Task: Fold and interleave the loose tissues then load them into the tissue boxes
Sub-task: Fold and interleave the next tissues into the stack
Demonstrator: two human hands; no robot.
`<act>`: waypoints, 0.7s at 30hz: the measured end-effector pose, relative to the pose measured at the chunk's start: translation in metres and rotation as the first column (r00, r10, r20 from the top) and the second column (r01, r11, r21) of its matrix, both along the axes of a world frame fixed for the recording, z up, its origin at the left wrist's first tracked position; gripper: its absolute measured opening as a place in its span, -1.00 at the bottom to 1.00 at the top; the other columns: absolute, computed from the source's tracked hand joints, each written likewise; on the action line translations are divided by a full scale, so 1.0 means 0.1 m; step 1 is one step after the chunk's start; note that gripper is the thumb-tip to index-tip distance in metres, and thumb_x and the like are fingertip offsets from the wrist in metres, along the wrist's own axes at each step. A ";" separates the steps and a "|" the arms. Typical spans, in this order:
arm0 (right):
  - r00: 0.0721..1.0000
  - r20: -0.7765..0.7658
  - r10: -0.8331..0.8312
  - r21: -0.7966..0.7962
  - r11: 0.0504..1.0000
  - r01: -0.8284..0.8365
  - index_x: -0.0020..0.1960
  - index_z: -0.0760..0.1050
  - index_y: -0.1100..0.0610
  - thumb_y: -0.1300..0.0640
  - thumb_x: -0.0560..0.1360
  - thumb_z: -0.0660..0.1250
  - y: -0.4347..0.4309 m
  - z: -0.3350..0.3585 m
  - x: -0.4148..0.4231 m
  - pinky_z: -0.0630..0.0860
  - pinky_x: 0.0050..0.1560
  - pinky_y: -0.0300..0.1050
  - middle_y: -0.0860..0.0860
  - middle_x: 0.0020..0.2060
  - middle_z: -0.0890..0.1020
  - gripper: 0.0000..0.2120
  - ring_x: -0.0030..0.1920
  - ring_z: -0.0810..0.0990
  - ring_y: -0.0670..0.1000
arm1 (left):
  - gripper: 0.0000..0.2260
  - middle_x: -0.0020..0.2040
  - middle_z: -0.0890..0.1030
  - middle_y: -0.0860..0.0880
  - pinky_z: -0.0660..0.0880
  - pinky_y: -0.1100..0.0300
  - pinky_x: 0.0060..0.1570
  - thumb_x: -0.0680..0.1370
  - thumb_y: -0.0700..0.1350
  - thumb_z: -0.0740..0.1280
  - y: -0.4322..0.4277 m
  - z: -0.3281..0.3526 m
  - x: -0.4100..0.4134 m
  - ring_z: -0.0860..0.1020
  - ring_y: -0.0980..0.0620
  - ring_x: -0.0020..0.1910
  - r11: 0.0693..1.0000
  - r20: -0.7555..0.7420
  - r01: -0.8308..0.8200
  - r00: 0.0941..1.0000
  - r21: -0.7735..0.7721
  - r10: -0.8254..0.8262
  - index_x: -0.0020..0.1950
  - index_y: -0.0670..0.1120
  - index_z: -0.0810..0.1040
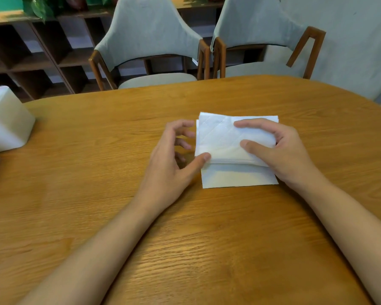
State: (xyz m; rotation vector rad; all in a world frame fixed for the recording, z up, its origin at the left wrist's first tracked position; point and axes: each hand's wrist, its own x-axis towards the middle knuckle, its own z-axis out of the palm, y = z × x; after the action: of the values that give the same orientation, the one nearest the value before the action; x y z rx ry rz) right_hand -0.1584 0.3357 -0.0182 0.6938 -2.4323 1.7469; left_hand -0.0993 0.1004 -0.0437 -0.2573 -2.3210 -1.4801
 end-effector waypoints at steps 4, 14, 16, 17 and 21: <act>0.995 -0.018 -0.097 0.005 0.995 0.097 0.19 0.66 0.05 0.32 0.52 0.42 0.04 0.00 -0.04 0.40 0.25 -0.40 -0.27 0.13 0.66 -0.70 0.21 0.55 -0.30 | -0.65 0.19 0.53 0.06 0.45 0.25 0.09 0.47 0.01 0.61 0.00 0.00 0.04 0.54 0.07 0.16 0.949 -0.092 0.080 0.989 -0.306 -0.113 0.18 0.01 0.61; 0.996 -0.046 -0.079 0.076 0.994 0.083 0.19 0.65 0.06 0.31 0.55 0.39 0.05 -0.01 -0.05 0.32 0.28 -0.46 -0.21 0.16 0.66 -0.73 0.25 0.53 -0.30 | -0.89 0.07 0.72 0.06 0.55 -0.01 0.03 0.64 -0.06 0.46 0.03 -0.13 0.01 0.61 -0.01 0.00 0.770 -0.207 0.174 0.906 -0.614 -0.369 0.03 -0.07 0.74; 0.998 -0.026 -0.050 0.102 0.993 0.053 0.21 0.64 0.05 0.28 0.58 0.38 0.05 -0.01 -0.05 0.32 0.29 -0.47 -0.22 0.17 0.65 -0.74 0.26 0.52 -0.31 | -0.90 0.06 0.72 0.05 0.55 -0.01 0.04 0.65 -0.10 0.44 0.03 -0.13 0.02 0.62 0.00 0.01 0.772 -0.212 0.172 0.904 -0.612 -0.370 0.02 -0.10 0.72; 0.999 -0.019 -0.036 0.110 0.993 0.038 0.22 0.65 0.04 0.25 0.59 0.37 0.04 0.00 -0.05 0.31 0.29 -0.47 -0.23 0.18 0.65 -0.75 0.26 0.52 -0.31 | -0.91 0.05 0.72 0.05 0.55 0.00 0.04 0.64 -0.11 0.43 0.03 -0.12 0.02 0.63 0.01 0.01 0.791 -0.205 0.178 0.912 -0.586 -0.357 0.02 -0.11 0.70; 0.999 0.041 -0.008 0.084 0.996 0.005 0.16 0.67 0.00 0.00 0.66 0.27 0.01 0.01 0.00 0.32 0.20 -0.50 -0.26 0.12 0.67 -0.78 0.21 0.53 -0.33 | -0.98 -0.12 0.68 0.15 0.55 0.11 -0.04 0.62 -0.16 0.44 0.02 -0.04 0.09 0.64 0.12 -0.13 0.928 -0.081 0.186 0.971 -0.322 -0.223 0.01 -0.08 0.63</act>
State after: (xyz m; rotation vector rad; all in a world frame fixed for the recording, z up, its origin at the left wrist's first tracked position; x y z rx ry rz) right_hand -0.1582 0.3372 -0.0169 0.6634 -2.5452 1.6815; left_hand -0.0905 0.1023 -0.0478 -0.6734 -2.4851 -1.1395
